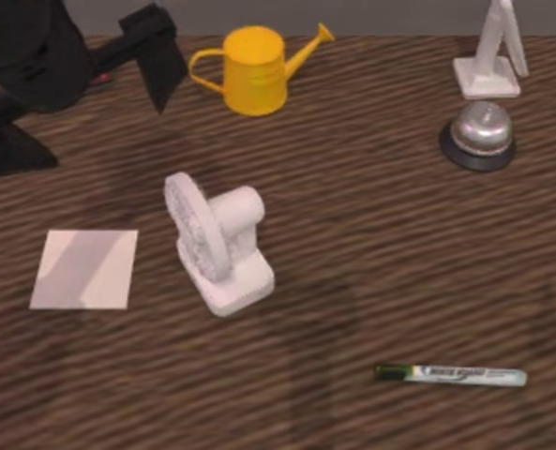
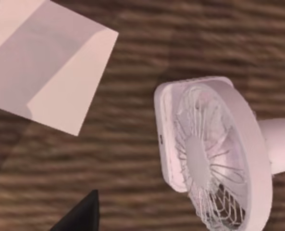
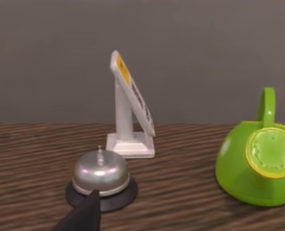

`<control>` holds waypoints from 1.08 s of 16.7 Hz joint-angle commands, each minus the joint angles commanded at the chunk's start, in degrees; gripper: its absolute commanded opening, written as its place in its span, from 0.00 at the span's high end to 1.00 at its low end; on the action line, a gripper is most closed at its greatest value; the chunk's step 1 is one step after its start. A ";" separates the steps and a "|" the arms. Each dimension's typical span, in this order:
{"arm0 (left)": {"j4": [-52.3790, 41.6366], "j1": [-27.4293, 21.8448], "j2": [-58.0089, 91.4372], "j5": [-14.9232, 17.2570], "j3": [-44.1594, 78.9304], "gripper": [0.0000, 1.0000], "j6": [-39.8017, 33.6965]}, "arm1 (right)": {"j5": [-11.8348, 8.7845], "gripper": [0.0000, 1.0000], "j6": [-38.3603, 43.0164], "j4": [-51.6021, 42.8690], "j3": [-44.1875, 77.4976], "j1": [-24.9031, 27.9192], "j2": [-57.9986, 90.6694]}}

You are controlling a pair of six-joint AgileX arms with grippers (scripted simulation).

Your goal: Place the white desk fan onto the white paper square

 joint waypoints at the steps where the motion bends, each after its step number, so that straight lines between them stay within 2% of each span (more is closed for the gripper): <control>1: -3.46 -1.17 4.92 0.02 4.87 0.00 -2.36 | 0.00 0.00 0.00 0.00 0.00 0.00 0.00; 5: -14.75 -4.90 20.13 0.01 19.46 0.00 -9.75 | 0.00 0.00 0.00 0.00 0.00 0.00 0.00; 8: -19.40 -6.39 25.93 -0.03 24.46 0.00 -12.66 | 0.00 0.00 0.00 0.00 0.00 0.00 0.00; 15: -19.83 -6.36 26.75 -0.03 24.85 0.00 -13.03 | 0.00 0.00 0.00 0.00 0.00 0.00 0.00; 18: -16.22 -6.43 26.38 -0.04 20.86 0.00 -12.91 | 0.00 0.00 0.00 0.00 0.00 0.00 0.00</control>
